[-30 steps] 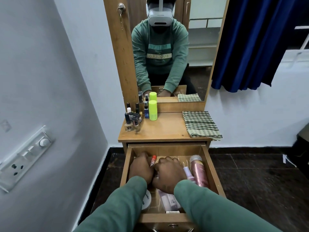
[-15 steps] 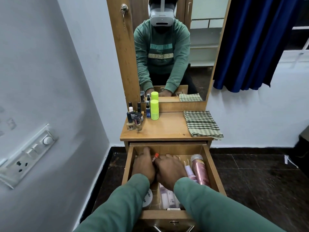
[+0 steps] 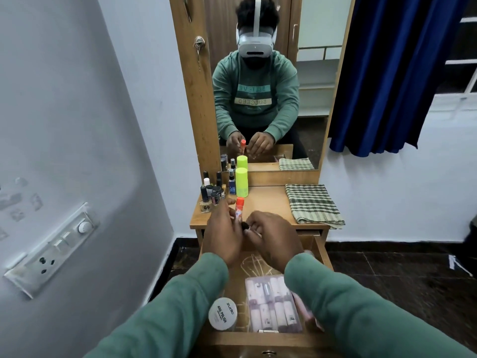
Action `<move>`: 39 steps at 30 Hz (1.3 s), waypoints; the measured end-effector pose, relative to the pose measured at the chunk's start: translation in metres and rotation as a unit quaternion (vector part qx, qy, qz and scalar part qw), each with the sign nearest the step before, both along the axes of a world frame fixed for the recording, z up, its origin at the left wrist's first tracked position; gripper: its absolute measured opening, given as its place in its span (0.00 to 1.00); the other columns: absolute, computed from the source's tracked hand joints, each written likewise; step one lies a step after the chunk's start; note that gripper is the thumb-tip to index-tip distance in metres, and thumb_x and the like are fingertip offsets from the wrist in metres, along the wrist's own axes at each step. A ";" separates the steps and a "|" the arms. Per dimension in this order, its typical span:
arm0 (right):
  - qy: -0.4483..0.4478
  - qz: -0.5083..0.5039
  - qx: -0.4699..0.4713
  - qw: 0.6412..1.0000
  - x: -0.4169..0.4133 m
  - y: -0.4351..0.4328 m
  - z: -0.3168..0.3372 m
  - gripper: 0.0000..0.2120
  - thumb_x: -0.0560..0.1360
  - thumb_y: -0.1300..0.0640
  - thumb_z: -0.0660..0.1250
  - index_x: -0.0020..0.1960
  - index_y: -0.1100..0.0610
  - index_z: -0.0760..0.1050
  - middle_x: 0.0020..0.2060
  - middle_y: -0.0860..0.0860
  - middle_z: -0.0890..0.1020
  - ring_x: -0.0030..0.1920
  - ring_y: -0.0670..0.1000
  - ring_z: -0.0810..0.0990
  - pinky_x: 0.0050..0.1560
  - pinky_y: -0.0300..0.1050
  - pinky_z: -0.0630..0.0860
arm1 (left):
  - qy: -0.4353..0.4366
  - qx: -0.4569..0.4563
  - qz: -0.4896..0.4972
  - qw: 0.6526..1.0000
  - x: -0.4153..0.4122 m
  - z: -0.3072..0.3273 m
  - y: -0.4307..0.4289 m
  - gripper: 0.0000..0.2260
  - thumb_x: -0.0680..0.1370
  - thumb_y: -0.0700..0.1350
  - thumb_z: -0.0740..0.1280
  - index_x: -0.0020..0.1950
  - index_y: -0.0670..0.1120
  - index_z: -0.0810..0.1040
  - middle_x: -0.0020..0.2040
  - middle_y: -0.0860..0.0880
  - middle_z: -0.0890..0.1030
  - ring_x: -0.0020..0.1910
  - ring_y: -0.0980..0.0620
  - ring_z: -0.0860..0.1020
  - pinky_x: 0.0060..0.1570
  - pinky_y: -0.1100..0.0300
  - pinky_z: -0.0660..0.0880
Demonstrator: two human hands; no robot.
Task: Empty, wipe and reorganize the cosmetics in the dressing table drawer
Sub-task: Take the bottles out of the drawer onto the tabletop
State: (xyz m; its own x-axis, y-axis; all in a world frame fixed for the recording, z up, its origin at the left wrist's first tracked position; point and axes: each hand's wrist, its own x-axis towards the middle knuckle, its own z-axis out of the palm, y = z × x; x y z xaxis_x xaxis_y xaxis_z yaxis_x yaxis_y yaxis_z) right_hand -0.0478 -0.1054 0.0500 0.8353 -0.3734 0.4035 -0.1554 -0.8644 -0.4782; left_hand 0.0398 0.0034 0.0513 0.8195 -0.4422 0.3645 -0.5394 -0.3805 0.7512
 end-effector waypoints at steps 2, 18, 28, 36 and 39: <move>-0.022 -0.017 0.036 0.999 0.008 -0.010 0.009 0.06 0.78 0.53 0.72 0.54 0.50 0.78 0.45 0.46 0.83 0.44 0.48 0.79 0.46 0.49 0.79 | -0.050 0.023 -0.007 0.998 0.012 0.020 -0.011 0.16 0.81 0.41 0.68 0.65 0.52 0.69 0.56 0.51 0.78 0.53 0.51 0.78 0.54 0.52 0.80; -0.073 -0.097 0.215 0.969 0.112 -0.044 0.006 0.10 0.74 0.58 0.76 0.44 0.50 0.76 0.35 0.45 0.81 0.38 0.47 0.80 0.42 0.46 0.79 | -0.179 0.353 -0.017 0.918 0.112 0.077 -0.057 0.10 0.72 0.55 0.72 0.46 0.55 0.73 0.40 0.55 0.78 0.48 0.46 0.76 0.60 0.43 0.63; -0.087 -0.097 0.186 0.974 0.122 -0.043 -0.006 0.13 0.73 0.60 0.76 0.45 0.48 0.74 0.35 0.44 0.81 0.38 0.47 0.80 0.45 0.49 0.82 | -0.222 0.401 -0.011 0.888 0.129 0.064 -0.065 0.11 0.72 0.56 0.73 0.42 0.53 0.73 0.37 0.54 0.77 0.46 0.46 0.76 0.57 0.44 0.63; -0.077 -0.091 0.204 0.972 0.117 -0.043 -0.013 0.17 0.72 0.60 0.78 0.50 0.46 0.72 0.37 0.45 0.81 0.40 0.48 0.82 0.47 0.48 0.83 | -0.236 0.405 -0.008 0.884 0.131 0.062 -0.061 0.13 0.72 0.57 0.75 0.52 0.55 0.77 0.45 0.52 0.80 0.53 0.45 0.75 0.59 0.44 0.63; -0.073 -0.086 0.208 0.972 0.114 -0.041 -0.012 0.18 0.72 0.59 0.79 0.51 0.47 0.72 0.37 0.45 0.80 0.41 0.49 0.82 0.48 0.49 0.83 | -0.243 0.404 -0.008 0.882 0.130 0.063 -0.059 0.14 0.72 0.57 0.75 0.52 0.56 0.77 0.45 0.52 0.80 0.53 0.45 0.74 0.58 0.45 0.63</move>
State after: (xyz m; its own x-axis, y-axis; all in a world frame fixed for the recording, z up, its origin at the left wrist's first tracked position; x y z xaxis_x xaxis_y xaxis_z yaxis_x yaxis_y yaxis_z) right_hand 0.0657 -0.1464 0.0381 0.6907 -0.6590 0.2977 -0.1852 -0.5592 -0.8081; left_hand 0.1694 -0.0561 0.1142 0.6449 -0.7284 0.2314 -0.7328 -0.6753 -0.0835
